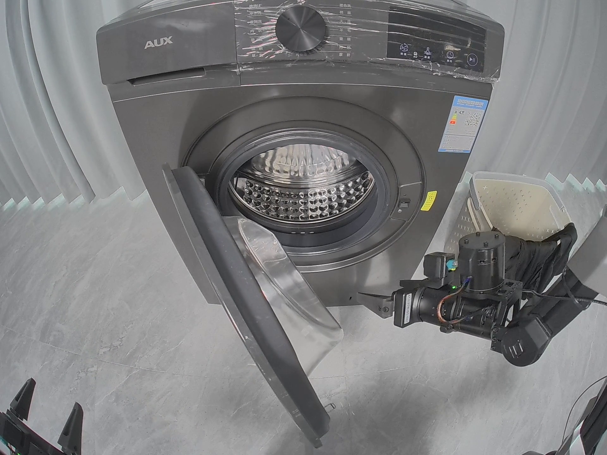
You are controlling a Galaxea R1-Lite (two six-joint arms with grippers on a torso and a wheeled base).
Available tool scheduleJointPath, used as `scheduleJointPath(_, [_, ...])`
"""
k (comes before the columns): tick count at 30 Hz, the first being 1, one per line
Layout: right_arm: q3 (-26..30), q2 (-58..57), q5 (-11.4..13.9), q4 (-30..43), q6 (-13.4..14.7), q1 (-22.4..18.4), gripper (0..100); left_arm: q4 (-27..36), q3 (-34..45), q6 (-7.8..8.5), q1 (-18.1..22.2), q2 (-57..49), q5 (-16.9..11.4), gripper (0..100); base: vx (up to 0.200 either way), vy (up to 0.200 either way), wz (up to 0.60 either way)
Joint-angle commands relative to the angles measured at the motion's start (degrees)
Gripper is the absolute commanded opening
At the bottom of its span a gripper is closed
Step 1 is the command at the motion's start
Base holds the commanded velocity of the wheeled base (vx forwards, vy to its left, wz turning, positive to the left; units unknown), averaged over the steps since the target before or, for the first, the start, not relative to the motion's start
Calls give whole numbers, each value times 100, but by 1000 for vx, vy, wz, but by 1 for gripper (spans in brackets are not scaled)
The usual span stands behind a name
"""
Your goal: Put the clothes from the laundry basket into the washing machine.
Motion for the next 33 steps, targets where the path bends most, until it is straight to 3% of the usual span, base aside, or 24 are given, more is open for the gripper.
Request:
scheduleJointPath(1, [-63, 384, 0, -4, -5, 33, 100, -3, 84, -2, 0, -86, 7, 100, 0, 0, 0])
scheduleJointPath(18, [-125, 577, -35, -13, 47, 727, 100, 6, 84, -2, 0, -86, -2, 100, 0, 0, 0])
scheduleJointPath(30, [-134, 727, 44, -611, 74, 789, 100, 6, 84, -2, 0, -86, -2, 100, 0, 0, 0])
scheduleJointPath(33, [-406, 788, 18, -523, 82, 701, 100, 6, 84, -2, 0, -86, -2, 100, -67, 0, 0])
